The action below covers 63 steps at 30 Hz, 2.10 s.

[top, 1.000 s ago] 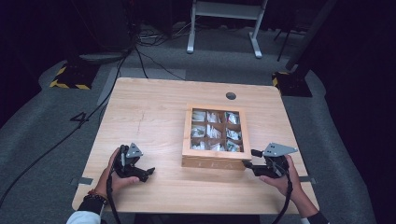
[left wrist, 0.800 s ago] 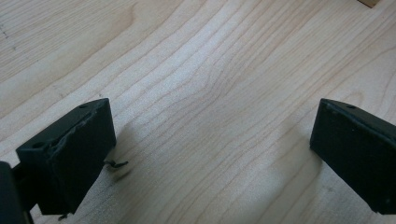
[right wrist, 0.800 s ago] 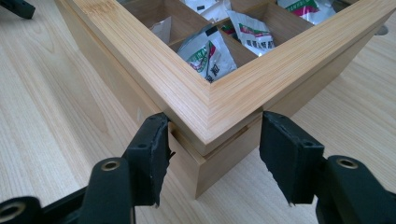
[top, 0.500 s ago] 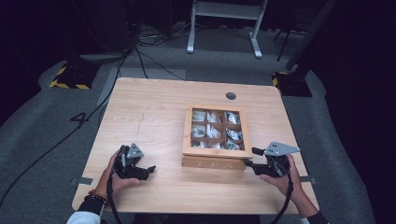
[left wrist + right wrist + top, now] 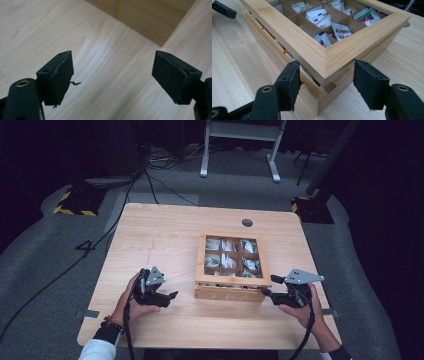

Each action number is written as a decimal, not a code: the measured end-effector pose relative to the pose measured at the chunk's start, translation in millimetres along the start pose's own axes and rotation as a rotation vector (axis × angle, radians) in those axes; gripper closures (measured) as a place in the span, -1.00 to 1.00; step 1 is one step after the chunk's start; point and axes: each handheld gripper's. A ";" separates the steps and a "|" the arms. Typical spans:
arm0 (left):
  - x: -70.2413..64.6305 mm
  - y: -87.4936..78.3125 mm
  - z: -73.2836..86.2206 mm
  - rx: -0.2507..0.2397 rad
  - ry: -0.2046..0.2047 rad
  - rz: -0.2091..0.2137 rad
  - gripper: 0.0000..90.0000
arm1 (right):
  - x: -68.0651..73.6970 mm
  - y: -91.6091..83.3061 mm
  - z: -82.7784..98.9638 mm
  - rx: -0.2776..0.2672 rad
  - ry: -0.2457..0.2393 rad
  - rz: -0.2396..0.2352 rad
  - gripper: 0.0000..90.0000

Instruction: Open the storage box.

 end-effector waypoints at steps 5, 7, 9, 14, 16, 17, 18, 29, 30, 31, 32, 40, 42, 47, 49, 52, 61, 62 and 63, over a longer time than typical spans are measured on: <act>-10.7 -5.9 -31.3 -0.086 0.043 -0.005 -0.60 | -0.5 -3.0 -6.3 -0.017 0.011 0.005 -0.16; -14.8 -7.4 -42.0 -0.117 0.056 -0.004 -0.60 | -0.7 -4.4 -9.5 -0.023 0.014 0.012 -0.17; -18.5 -8.3 -51.9 -0.136 0.076 -0.003 -0.60 | -1.2 -5.5 -12.4 -0.027 0.018 0.015 -0.17; -24.7 -4.9 -70.8 -0.169 0.102 0.021 -0.60 | -1.6 -7.8 -18.4 -0.033 0.029 0.024 -0.18; -27.7 -2.8 -76.7 -0.177 0.114 0.026 -0.60 | -1.8 -8.2 -20.6 -0.033 0.028 0.029 -0.18; -29.6 -2.1 -79.1 -0.179 0.125 0.014 -0.60 | -2.0 -8.4 -21.6 -0.035 0.030 0.031 -0.19; -30.4 -1.5 -81.7 -0.179 0.132 0.014 -0.60 | -2.3 -8.8 -22.6 -0.040 0.032 0.033 -0.19; -28.4 -0.5 -95.8 -0.207 0.157 0.009 -0.53 | -4.0 -12.0 -33.8 -0.069 0.041 0.053 -0.20; -27.1 -0.2 -96.2 -0.215 0.153 0.011 -0.52 | -4.2 -12.1 -34.3 -0.069 0.041 0.055 -0.21; -25.9 -0.1 -97.4 -0.216 0.153 0.013 -0.49 | -4.3 -11.9 -34.8 -0.070 0.041 0.055 -0.21; -25.6 0.1 -98.4 -0.216 0.157 0.014 -0.50 | -4.2 -11.8 -35.2 -0.073 0.042 0.058 -0.21; -29.1 2.2 -105.9 -0.237 0.216 -0.002 -0.28 | -5.8 -13.8 -39.3 -0.092 0.053 0.057 -0.20; -28.5 4.1 -107.0 -0.244 0.217 -0.010 -0.30 | -6.4 -14.4 -40.5 -0.097 0.055 0.058 -0.20; -26.9 5.9 -111.4 -0.248 0.230 -0.037 -0.27 | -6.8 -15.6 -43.8 -0.102 0.061 0.059 -0.20; -25.6 6.3 -115.1 -0.253 0.236 -0.045 -0.23 | -7.8 -16.4 -46.5 -0.111 0.061 0.063 -0.20; -22.9 7.8 -121.2 -0.260 0.237 -0.049 -0.20 | -9.8 -18.3 -51.1 -0.126 0.066 0.066 -0.18; -15.3 10.2 -131.9 -0.298 0.207 -0.022 -0.02 | -13.2 -23.4 -51.9 -0.154 0.066 0.057 -0.17; -14.2 9.9 -133.0 -0.297 0.206 -0.018 -0.02 | -13.7 -23.8 -50.9 -0.157 0.070 0.055 -0.17; -13.3 9.8 -133.9 -0.302 0.203 -0.016 -0.01 | -14.3 -24.3 -49.7 -0.154 0.071 0.057 -0.17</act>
Point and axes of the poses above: each handheld gripper's, and its own axes: y roughly forward along the jaws, z roughly out of its underside, x roughly to its left, and after that the axes turned 1 degree about x, right-handed
